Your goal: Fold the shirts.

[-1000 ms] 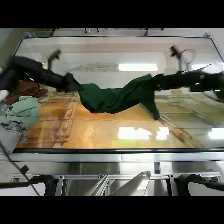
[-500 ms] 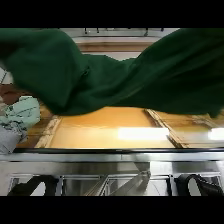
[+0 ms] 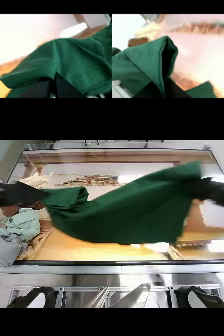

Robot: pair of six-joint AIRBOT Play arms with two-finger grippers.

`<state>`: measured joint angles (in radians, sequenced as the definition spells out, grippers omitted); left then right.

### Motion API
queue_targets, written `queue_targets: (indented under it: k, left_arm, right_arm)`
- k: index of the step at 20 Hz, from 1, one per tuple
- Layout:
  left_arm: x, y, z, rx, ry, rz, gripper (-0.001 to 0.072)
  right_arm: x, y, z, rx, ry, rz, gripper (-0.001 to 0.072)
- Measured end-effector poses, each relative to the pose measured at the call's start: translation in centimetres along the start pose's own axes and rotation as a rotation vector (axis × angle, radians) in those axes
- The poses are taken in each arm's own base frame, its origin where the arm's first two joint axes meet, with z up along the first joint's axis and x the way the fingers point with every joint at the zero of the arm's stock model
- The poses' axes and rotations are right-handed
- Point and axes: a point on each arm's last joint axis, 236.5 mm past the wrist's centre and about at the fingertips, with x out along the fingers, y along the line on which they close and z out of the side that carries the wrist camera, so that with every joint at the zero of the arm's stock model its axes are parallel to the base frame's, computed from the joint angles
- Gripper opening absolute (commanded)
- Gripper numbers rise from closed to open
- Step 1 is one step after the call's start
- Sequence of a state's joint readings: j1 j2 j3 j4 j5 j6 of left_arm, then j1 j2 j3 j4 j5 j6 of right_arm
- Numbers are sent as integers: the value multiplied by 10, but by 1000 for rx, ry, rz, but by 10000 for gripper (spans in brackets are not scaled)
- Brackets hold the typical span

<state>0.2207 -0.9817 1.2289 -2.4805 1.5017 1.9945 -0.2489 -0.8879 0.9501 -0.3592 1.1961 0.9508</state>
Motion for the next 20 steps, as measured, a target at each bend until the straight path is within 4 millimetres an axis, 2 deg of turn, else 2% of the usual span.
queue_targets:
  k: [1, 2, 3, 4, 5, 6, 8, 10, 13, 15, 17, 20]
  left_arm:
    - [26, 34, -6, -96, 45, -13, 26]
    - [52, 68, -16, -188, 91, -18, 39]
    - [75, 97, -26, -265, 130, -24, 258]
    - [99, 127, -37, -344, 167, -29, 418]
    - [119, 153, -48, -409, 204, -33, 636]
    - [136, 172, -55, -465, 232, -53, 717]
    - [160, 195, -59, -547, 272, -120, 717]
    - [170, 201, -49, -567, 299, -197, 717]
    - [161, 192, -24, -526, 317, -269, 717]
    - [149, 181, -15, -476, 335, -279, 717]
    - [136, 174, -19, -443, 367, -240, 715]
    - [125, 178, -49, -438, 424, -119, 715]
  right_arm:
    - [24, -35, -18, 87, 55, -13, 28]
    - [47, -71, -37, 166, 101, -39, 73]
    - [67, -104, -56, 228, 144, -69, 265]
    - [84, -134, -73, 280, 172, -97, 383]
    - [98, -162, -88, 326, 200, -120, 388]
    - [109, -183, -99, 359, 227, -131, 389]
    - [123, -205, -104, 391, 251, -115, 389]
    - [124, -214, -87, 381, 241, -92, 389]
    - [101, -227, -47, 343, 204, -125, 395]
    - [77, -243, -31, 341, 196, -188, 473]
    - [55, -265, -33, 365, 218, -275, 473]
    - [36, -292, -57, 412, 308, -389, 471]
